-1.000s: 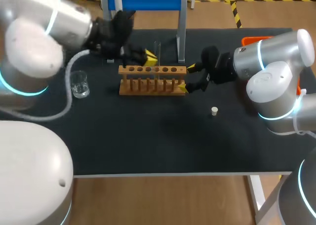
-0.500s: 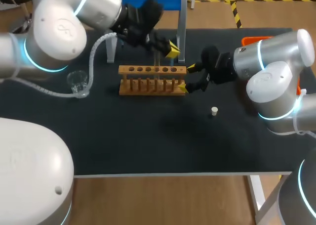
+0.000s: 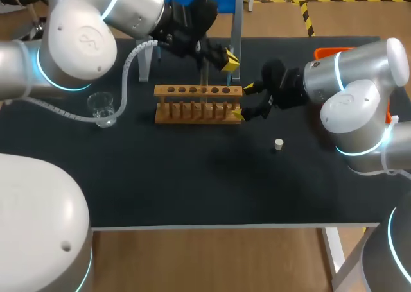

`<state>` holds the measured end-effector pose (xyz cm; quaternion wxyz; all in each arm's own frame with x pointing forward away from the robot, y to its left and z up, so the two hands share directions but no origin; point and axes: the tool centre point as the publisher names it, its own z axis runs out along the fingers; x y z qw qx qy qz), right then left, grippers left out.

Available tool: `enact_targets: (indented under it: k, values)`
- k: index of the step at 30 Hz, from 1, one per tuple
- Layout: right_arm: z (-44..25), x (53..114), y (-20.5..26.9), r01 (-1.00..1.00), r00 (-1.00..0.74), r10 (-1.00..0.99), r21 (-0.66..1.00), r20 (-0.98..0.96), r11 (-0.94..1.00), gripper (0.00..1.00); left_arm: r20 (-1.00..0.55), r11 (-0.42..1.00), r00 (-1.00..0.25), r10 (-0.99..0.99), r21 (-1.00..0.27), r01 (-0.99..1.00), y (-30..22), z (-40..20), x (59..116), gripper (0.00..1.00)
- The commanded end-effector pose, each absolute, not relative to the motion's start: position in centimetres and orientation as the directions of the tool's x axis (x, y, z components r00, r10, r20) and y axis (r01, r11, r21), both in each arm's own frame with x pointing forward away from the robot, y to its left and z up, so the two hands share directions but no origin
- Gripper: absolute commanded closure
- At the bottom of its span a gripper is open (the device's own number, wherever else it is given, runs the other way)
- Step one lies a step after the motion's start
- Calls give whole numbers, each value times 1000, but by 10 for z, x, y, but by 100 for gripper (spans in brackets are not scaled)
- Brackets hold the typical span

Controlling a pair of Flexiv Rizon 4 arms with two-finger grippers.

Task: Invert the test tube, pick up the pipette, mount the tip to pipette, aspirate from beaker and dispense into the tube, eject the tip, return the pipette, and cap with the stopper.

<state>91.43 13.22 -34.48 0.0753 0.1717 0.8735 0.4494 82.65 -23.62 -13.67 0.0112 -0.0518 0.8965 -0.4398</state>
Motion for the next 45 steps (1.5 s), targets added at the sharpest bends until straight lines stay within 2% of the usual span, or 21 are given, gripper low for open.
enact_targets:
  k: [1, 12, 19, 25, 36, 45]
  values:
    - [-345, 914, 131, 232, -930, 367, 811, 23, 537, 0, 27, 609, -994, -102, -789, -83, -235, -136, 827, 100]
    - [-341, 911, 127, 228, -929, 370, 817, 20, 529, 0, 27, 609, -994, -102, -789, -83, -235, -136, 827, 100]
    - [-301, 881, 95, 215, -919, 392, 883, 39, 417, 0, 27, 609, -994, -102, -789, -83, -235, -136, 827, 100]
    - [-272, 855, 82, 143, -948, 316, 945, 46, 293, 0, 27, 609, -994, -102, -789, -83, -235, -136, 827, 100]
    - [-247, 836, 87, 35, -984, 180, 987, 6, 160, 0, 27, 609, -994, -102, -789, -83, -235, -136, 827, 100]
    - [-215, 828, 108, -18, -996, 86, 994, -28, 106, 0, 27, 609, -994, -102, -789, -83, -235, -136, 827, 100]
